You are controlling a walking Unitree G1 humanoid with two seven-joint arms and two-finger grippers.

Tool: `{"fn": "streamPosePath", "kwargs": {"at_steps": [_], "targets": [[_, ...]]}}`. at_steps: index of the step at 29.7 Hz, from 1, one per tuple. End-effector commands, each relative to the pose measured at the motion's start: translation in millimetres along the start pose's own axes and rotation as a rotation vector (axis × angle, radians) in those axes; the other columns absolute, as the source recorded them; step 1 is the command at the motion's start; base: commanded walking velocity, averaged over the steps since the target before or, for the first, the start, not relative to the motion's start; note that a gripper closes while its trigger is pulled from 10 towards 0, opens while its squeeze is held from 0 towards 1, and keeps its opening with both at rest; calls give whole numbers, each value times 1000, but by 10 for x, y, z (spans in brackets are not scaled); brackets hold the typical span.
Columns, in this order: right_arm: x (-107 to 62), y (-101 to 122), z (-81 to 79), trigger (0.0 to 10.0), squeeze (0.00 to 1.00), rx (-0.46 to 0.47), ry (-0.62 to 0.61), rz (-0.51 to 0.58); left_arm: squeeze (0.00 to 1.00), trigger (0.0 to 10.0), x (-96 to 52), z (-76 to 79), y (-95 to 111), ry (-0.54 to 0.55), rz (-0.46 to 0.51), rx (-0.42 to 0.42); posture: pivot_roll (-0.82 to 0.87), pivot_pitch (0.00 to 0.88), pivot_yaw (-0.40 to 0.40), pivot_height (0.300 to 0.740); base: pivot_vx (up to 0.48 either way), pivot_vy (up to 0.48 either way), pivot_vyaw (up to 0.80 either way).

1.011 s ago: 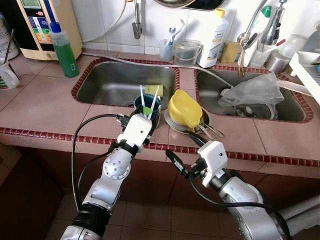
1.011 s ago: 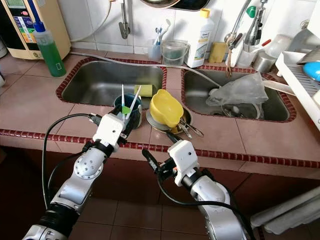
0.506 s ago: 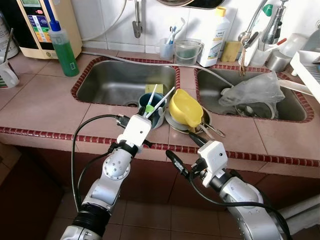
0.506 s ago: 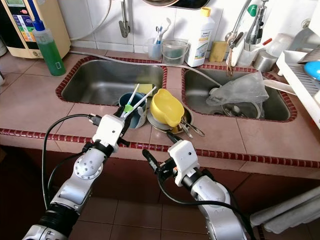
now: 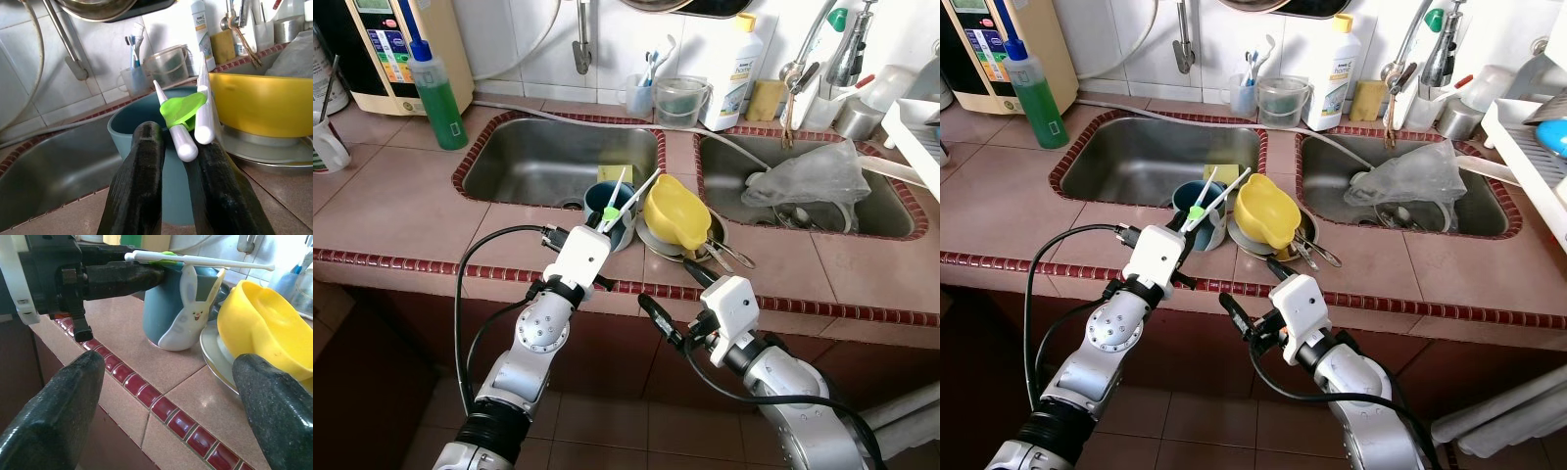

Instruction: Kitchen organization

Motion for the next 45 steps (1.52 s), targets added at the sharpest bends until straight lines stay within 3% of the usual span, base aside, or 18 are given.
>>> {"fn": "streamPosePath", "kwargs": {"at_steps": [1, 4, 6, 7, 14, 15, 16, 17, 37, 45], "targets": [[-7, 47, 35, 10000, 0, -15, -9, 11, 0, 10000, 8, -5, -22, 4, -18, 9, -101, 49, -13, 740, 0, 0, 0], [-3, 49, 34, 10000, 0, -16, -8, 13, 0, 10000, 8, 24, -4, -47, 0, 80, -101, 49, -13, 740, 0, 0, 0], [-3, 50, 33, 10000, 0, -17, -8, 13, 8, 10000, 7, -1, -31, -10, -24, 1, -101, 48, -14, 740, 0, 0, 0], [-3, 50, 32, 10000, 0, -17, -7, 13, 1000, 10000, 7, 1, -35, -16, -30, -22, -101, 46, -14, 740, 0, 0, 0], [-3, 49, 34, 10000, 0, -16, -6, 13, 1000, 10000, 3, 3, -46, -13, -38, -15, -101, 47, -16, 740, 0, 0, 0], [-3, 49, 35, 10000, 0, -17, -5, 13, 671, 10000, 4, 4, -46, -15, -39, -8, -101, 47, -16, 740, 0, 0, 0], [-3, 49, 34, 10000, 0, -17, -5, 13, 671, 10000, 5, 5, -45, -18, -37, -3, -101, 47, -16, 740, 0, 0, 0], [-3, 49, 34, 10000, 0, -17, -5, 13, 0, 10000, 5, 11, -41, -24, -35, -4, -101, 48, -17, 740, 0, 0, 0], [1, 52, 47, 10000, 0, -14, -10, 14, 0, 10000, 3, -115, -6, 62, -5, 47, -98, 52, -18, 740, 0, 0, 0], [11, 54, 47, 10000, 0, -13, -9, 15, 0, 10000, -12, -103, 102, 36, 63, 11, -94, 52, -18, 740, 0, 0, 0]]}}
Point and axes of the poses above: a point about 5 cm out from each wrist's last joint towards the gripper, its own x axis pointing out of the wrist towards the gripper, its own y axis along the axis of the wrist's last joint, z = x × y, the point moved 1 cm from there along x, pointing out of the wrist towards the gripper, and after that the axes turned 15 degrees about -x, right-handed, at the moved point
